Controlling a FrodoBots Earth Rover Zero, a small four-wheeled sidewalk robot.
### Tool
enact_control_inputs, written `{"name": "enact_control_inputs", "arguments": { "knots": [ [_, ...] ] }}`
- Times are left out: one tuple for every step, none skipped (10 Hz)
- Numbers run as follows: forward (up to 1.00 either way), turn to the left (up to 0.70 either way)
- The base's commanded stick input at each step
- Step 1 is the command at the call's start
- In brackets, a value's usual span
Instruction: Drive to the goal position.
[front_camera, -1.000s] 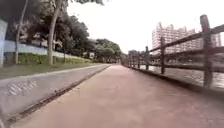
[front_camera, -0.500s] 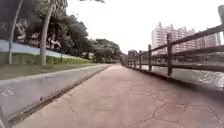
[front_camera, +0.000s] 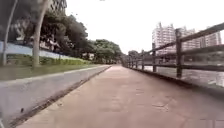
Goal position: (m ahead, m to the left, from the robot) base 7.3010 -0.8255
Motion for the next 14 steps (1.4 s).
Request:
{"name": "enact_control_inputs", "arguments": {
  "knots": [
    [0.97, 0.0],
    [0.97, 0.0],
    [0.97, 0.0],
    [0.97, 0.0],
    [0.97, 0.0],
    [0.97, 0.0],
    [0.97, 0.0],
    [0.97, 0.0],
    [0.97, 0.0],
    [0.97, 0.0],
    [0.97, 0.0],
    [0.97, 0.0],
    [0.97, 0.0],
    [0.97, 0.0]
  ]
}}
